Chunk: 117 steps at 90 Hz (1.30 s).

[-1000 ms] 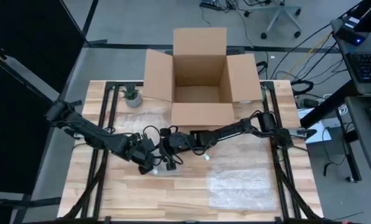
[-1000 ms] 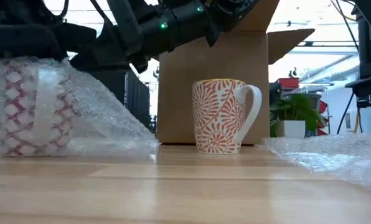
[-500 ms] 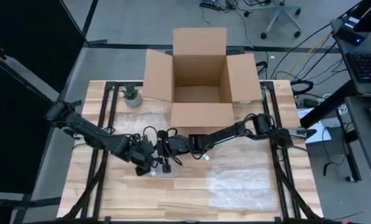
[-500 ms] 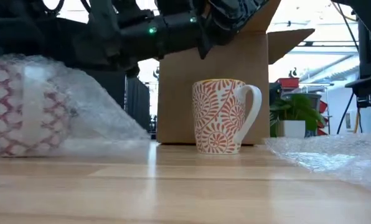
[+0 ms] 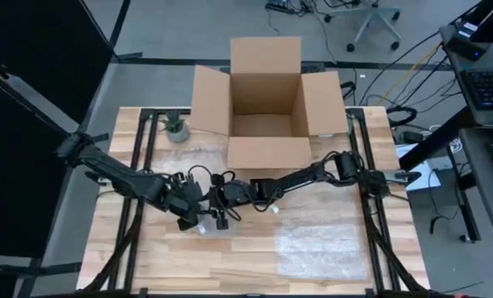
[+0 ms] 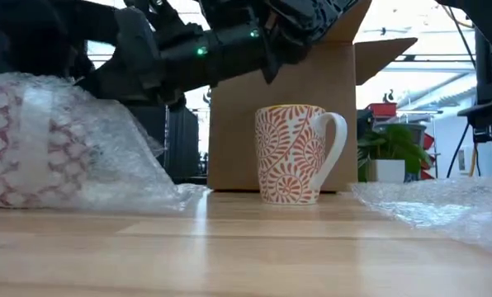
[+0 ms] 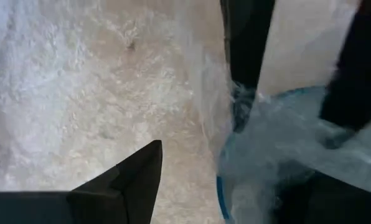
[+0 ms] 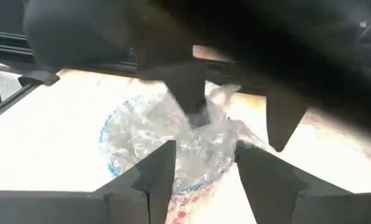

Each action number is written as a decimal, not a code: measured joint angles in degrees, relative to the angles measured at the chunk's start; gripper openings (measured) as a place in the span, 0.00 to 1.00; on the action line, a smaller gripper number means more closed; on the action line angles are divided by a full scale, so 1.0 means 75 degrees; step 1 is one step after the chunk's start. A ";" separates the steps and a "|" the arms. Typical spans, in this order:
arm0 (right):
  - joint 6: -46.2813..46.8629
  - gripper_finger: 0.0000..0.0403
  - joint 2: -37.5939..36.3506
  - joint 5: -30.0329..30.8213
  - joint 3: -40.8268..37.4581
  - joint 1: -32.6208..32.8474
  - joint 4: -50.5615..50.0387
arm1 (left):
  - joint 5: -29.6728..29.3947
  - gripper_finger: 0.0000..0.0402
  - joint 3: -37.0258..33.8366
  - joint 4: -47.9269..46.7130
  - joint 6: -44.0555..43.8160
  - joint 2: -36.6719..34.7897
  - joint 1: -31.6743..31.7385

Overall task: Wrap mug
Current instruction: Wrap the red mug with the bubble wrap

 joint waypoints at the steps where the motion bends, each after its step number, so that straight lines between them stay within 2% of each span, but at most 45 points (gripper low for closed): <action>1: 0.0000 0.39 0.0000 0.0000 -0.0001 0.0000 -0.0002 | 0.0000 0.53 0.0000 0.0002 0.0000 -0.0042 0.0000; 28: -0.0026 0.39 0.0000 0.0007 -0.0009 -0.0006 -0.0008 | 0.0003 0.53 0.0003 -0.0004 0.0050 -0.1250 -0.0003; 48: -0.0029 0.39 0.0000 0.0009 -0.0012 -0.0009 -0.0007 | 0.0027 0.53 0.0000 0.0271 0.0000 -0.1549 -0.0006; 62: -0.0050 0.39 0.0000 0.0015 -0.0015 -0.0012 -0.0010 | 0.0215 0.53 -0.0323 0.1064 0.0020 -0.1245 -0.0032; 81: -0.0058 0.39 0.0000 0.0020 -0.0020 -0.0023 -0.0013 | 0.0467 0.53 -0.0805 0.1338 -0.0009 -0.0325 -0.0047; 100: -0.0090 0.39 -0.0024 0.0006 -0.0023 -0.0052 -0.0018 | 0.0524 0.53 -0.0866 0.1455 -0.0009 0.0467 -0.0047; 117: -0.0358 0.39 -0.0325 0.0033 -0.0054 -0.0022 -0.0405 | 0.0568 0.53 -0.0843 0.1483 0.0051 0.0537 -0.0047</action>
